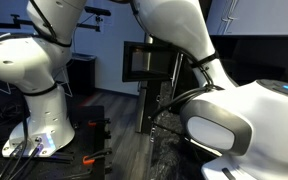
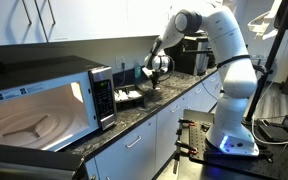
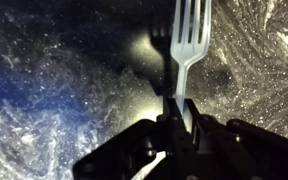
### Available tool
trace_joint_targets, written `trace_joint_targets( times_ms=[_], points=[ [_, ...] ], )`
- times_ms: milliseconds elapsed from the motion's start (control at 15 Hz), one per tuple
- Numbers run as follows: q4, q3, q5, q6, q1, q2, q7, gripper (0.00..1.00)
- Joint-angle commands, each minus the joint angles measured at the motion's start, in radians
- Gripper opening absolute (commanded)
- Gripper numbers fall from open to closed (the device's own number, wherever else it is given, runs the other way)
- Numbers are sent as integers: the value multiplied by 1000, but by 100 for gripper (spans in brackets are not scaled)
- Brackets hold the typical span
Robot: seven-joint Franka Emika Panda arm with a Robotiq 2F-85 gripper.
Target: Turn the folk on the counter
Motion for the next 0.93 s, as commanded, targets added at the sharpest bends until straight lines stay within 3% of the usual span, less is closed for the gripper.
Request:
trace_joint_targets(
  times_ms=[0,467,600,667,867],
  points=[
    [6,31,25,-31,-31,-13,22,3],
    [37,65,167,-190,-93,-33,195,3],
    [27,96,204,-171,-121,-48,125,3],
    [33,71,159,-150,-98,-18,159,11],
    [34,86,173,-152,-113,-22,146,11]
  ],
)
